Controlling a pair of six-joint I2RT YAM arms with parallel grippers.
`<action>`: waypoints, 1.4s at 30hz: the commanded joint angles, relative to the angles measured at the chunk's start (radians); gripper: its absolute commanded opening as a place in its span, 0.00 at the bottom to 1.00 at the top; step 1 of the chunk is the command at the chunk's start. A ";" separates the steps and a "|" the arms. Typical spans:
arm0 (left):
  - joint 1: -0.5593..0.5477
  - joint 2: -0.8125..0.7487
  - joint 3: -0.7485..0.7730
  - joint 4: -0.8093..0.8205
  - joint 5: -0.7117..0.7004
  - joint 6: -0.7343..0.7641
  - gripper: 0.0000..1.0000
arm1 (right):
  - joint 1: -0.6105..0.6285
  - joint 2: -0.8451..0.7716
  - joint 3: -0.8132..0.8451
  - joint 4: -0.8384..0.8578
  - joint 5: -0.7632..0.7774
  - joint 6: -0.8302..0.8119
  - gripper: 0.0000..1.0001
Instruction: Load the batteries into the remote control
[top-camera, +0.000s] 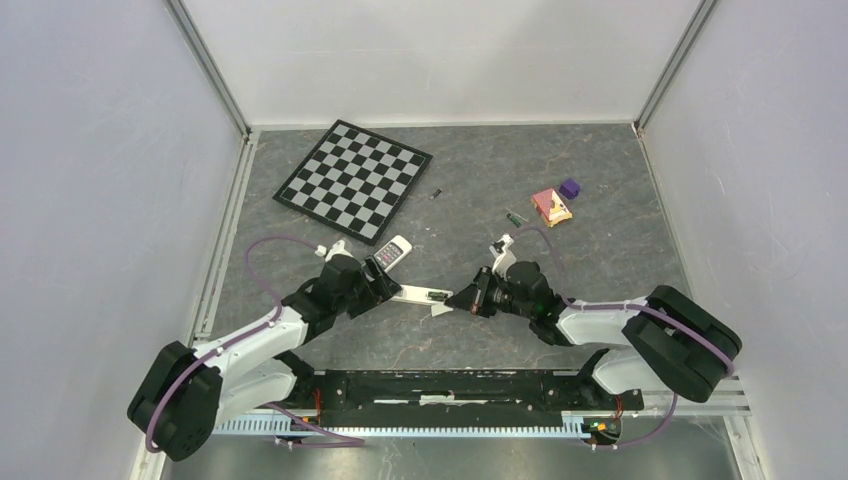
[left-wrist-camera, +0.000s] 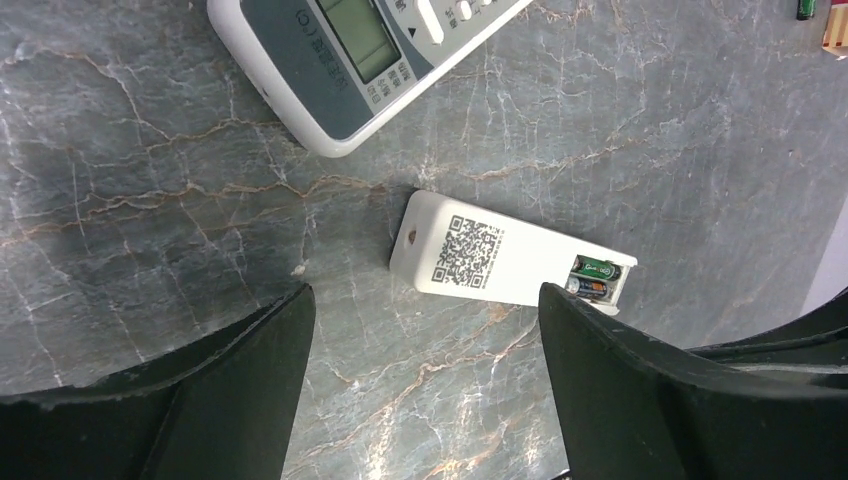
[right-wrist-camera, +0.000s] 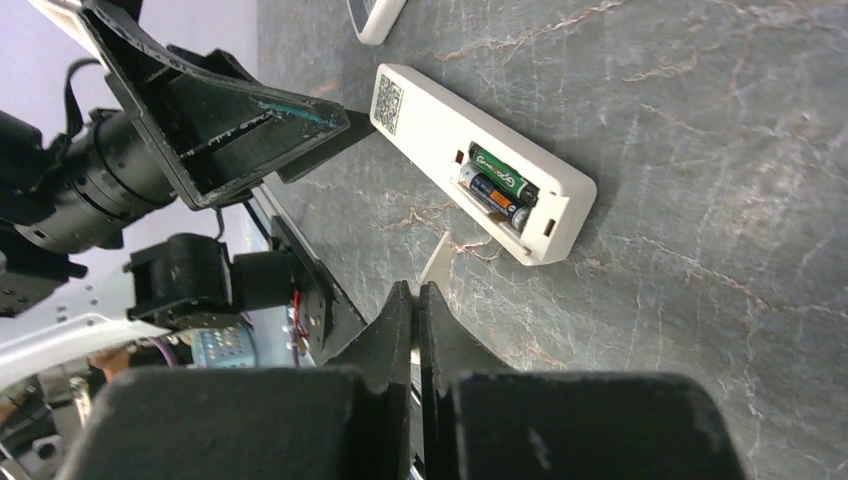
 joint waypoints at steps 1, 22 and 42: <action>-0.003 0.010 0.035 -0.006 -0.050 0.048 0.89 | 0.007 0.013 -0.070 0.306 0.094 0.180 0.00; 0.002 0.054 0.064 0.020 -0.058 0.106 0.75 | 0.018 0.181 -0.109 0.519 0.216 0.273 0.00; 0.013 0.071 0.068 0.023 -0.045 0.119 0.74 | 0.018 0.337 -0.084 0.612 0.190 0.316 0.00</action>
